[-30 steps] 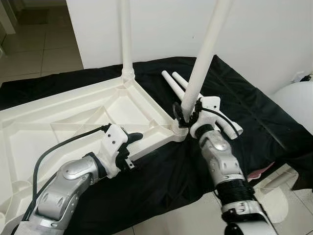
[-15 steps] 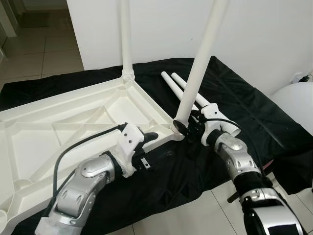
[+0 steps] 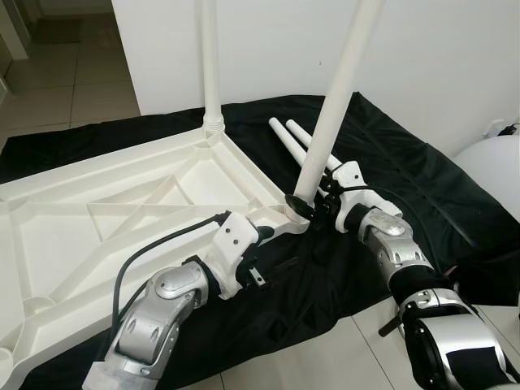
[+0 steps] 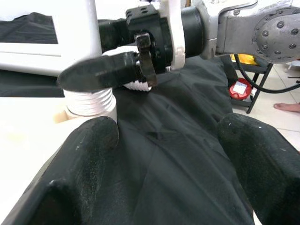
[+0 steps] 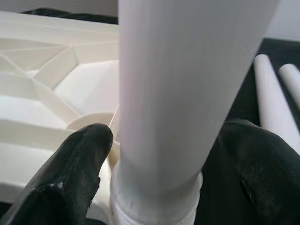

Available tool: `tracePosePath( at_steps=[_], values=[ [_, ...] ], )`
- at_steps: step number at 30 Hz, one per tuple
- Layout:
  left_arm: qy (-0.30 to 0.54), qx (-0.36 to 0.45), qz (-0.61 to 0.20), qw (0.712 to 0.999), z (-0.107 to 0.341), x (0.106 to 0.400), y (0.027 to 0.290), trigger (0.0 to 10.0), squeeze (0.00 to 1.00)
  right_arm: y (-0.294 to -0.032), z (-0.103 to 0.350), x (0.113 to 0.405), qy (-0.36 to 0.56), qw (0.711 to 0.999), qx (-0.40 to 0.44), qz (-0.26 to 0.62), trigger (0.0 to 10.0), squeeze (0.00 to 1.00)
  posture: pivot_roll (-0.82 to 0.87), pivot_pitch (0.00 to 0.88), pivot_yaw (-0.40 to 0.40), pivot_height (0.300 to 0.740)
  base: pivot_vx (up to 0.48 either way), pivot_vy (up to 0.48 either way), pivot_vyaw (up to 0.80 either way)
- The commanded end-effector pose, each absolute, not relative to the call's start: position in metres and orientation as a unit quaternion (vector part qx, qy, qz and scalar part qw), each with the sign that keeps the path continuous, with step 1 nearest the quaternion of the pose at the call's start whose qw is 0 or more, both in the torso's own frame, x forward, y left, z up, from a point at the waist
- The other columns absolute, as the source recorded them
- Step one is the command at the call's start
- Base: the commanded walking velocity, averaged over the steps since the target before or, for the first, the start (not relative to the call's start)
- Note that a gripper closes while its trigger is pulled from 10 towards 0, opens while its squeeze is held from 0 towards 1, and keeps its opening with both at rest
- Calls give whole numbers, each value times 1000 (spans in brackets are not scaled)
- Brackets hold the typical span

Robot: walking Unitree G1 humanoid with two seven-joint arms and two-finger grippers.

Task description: Building children table

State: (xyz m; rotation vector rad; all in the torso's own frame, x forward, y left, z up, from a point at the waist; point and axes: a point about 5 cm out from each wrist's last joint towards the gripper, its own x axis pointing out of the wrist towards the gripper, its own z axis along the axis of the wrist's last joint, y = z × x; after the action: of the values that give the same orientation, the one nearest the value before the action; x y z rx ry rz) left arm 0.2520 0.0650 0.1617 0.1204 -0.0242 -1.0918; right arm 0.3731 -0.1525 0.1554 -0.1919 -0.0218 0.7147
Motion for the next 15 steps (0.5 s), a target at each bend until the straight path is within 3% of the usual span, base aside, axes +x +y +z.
tracePosePath(
  at_steps=[1, 2, 3, 4, 5, 6, 7, 8, 9, 15],
  values=[
    [-9, 59, -407, 911, 157, 263, 72, 10000, 0, -149, 158, 375, -11, 926, -105, 362, 10000, 0, -16, 33, -19, 740, 0, 0, 0],
    [-8, 60, -408, 911, 157, 263, 72, 10000, 0, -148, 158, 375, -9, 924, -106, 367, 7804, 0, -16, 33, -19, 740, 0, 0, 0],
    [-8, 60, -408, 911, 157, 263, 72, 10000, 0, -148, 158, 375, -9, 924, -106, 367, 7804, 0, -16, 33, -19, 740, 0, 0, 0],
    [-9, 62, -409, 910, 158, 264, 72, 10000, 0, -146, 157, 375, -6, 922, -108, 372, 4824, 0, -16, 33, -19, 740, 0, 0, 0],
    [-9, 62, -409, 910, 158, 264, 72, 10000, 0, -146, 157, 375, -6, 922, -108, 372, 4824, 0, -16, 33, -19, 740, 0, 0, 0],
    [-10, 63, -409, 910, 158, 265, 72, 10000, 0, -145, 156, 376, -4, 921, -110, 374, 2706, 0, -17, 30, -13, 740, 0, 0, 0],
    [-10, 63, -409, 910, 158, 265, 72, 10000, 0, -145, 156, 376, -4, 921, -110, 374, 2706, 0, -17, 30, -13, 740, 0, 0, 0],
    [-12, 65, -410, 910, 159, 265, 72, 10000, 0, -144, 155, 377, -2, 921, -110, 375, 1922, 0, -17, 30, -13, 740, 0, 0, 0],
    [-12, 66, -410, 910, 159, 265, 72, 10000, 0, -144, 153, 377, 4, 921, -109, 373, 0, 0, -17, 30, -13, 740, 0, 0, 0],
    [-13, 67, -411, 909, 159, 265, 71, 10000, 0, -145, 148, 376, 15, 923, -104, 370, 0, 0, -12, 30, -11, 740, 0, 0, 0]
  ],
)
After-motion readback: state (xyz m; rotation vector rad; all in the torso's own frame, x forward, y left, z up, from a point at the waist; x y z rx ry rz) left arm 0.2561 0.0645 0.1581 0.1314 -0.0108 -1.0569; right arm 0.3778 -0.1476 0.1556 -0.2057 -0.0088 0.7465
